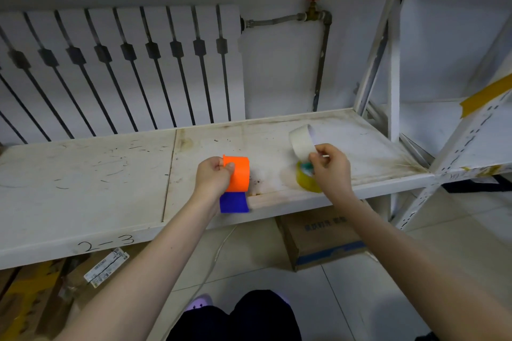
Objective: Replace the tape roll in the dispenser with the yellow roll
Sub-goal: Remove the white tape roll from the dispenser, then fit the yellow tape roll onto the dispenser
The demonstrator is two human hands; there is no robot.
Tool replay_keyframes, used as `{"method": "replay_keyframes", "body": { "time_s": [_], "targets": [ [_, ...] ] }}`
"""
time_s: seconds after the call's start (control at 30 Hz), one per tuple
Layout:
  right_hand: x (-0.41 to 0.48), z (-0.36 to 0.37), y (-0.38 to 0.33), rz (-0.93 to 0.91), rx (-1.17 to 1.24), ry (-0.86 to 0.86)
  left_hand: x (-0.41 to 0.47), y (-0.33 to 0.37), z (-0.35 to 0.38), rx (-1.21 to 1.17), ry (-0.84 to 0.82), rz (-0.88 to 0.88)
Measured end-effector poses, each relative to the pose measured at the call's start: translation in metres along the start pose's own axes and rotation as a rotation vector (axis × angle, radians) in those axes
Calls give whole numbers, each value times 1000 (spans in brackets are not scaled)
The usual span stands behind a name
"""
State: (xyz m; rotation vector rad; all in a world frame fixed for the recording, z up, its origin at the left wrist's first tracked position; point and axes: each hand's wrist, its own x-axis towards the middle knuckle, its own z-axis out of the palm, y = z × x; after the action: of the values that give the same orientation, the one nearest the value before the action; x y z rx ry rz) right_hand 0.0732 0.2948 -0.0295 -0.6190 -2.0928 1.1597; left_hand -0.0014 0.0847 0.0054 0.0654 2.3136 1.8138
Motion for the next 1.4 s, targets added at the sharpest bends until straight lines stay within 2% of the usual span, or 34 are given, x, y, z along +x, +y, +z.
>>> {"method": "replay_keyframes", "body": {
  "time_s": [0.13, 0.3, 0.6, 0.73, 0.87, 1.0, 1.13, 1.23, 1.4],
  "targets": [
    [30, -29, 30, 38, -179, 99, 0, -2, 5, -1, 2, -21],
    [46, -51, 71, 120, -466, 18, 0, 0, 12, -24, -1, -14],
    [52, -69, 98, 248, -626, -62, 1, -1, 15, -4, -5, 4],
    [53, -70, 97, 193, -646, -84, 2, 0, 15, -9, -4, 4],
    [43, -54, 83, 58, -551, -84, 3, -2, 15, -41, 1, -30],
    [29, -26, 60, -68, -441, -205, 1, -4, 16, -131, 6, -91],
    [15, -4, 44, -194, -598, -336, 0, -9, 13, -111, -4, -87],
    [9, 7, 39, -267, -766, -351, 1, -10, 9, -59, -7, -98],
    [8, 15, 35, -209, -868, -349, 5, -18, 1, 48, -47, -135]
  ]
}}
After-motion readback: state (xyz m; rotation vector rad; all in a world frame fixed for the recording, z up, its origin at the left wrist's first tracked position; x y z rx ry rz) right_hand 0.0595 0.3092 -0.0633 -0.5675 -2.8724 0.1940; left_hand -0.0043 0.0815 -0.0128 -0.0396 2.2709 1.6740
